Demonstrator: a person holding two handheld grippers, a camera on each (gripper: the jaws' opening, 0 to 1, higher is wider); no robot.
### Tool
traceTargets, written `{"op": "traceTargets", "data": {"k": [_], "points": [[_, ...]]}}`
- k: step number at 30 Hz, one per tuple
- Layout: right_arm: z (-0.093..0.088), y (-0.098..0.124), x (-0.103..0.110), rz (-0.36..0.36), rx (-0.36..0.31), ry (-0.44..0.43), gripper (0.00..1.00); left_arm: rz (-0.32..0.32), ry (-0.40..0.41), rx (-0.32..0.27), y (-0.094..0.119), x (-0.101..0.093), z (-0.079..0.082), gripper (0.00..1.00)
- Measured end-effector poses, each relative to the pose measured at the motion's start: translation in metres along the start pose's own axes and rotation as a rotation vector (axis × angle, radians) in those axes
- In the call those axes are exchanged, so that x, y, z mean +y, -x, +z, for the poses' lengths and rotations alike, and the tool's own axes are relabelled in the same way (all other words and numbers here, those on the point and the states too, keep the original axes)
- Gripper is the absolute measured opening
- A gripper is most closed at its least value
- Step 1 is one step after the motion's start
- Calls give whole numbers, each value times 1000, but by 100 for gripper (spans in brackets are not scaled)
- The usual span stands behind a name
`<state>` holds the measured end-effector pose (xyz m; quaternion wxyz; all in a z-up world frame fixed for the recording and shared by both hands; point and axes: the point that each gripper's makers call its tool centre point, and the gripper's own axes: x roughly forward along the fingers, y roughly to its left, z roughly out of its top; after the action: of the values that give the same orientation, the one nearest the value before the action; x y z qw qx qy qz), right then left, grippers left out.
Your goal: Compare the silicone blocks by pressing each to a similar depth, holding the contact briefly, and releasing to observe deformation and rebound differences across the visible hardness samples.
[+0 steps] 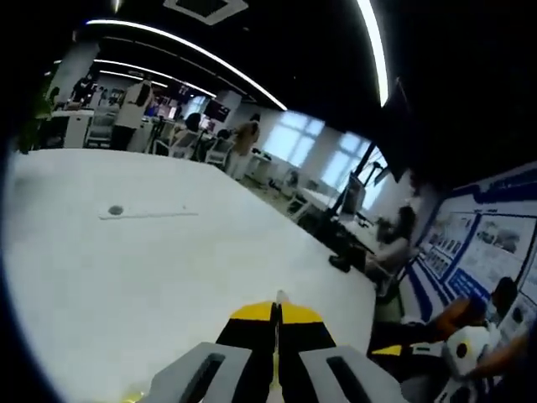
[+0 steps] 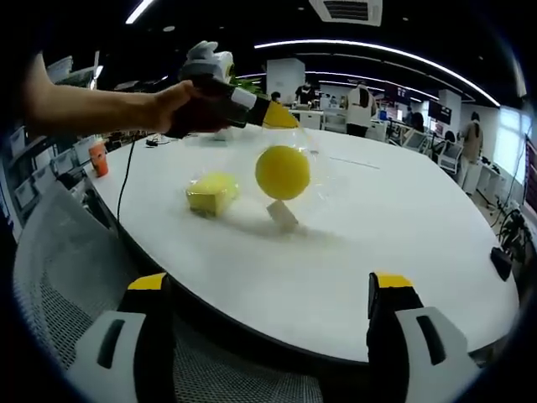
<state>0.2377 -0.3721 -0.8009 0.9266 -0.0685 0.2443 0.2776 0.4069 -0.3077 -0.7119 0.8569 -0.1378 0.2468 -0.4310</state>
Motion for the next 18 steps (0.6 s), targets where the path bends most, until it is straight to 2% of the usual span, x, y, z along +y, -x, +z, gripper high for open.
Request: {"op": "traceTargets", "data": {"k": [10, 18], "points": [[15, 6, 2, 24, -49, -32, 86, -20, -38, -19, 29, -14, 16, 0], [37, 9, -1, 44, -104, -72, 83, -60, -62, -57, 52, -42, 34, 0]]}}
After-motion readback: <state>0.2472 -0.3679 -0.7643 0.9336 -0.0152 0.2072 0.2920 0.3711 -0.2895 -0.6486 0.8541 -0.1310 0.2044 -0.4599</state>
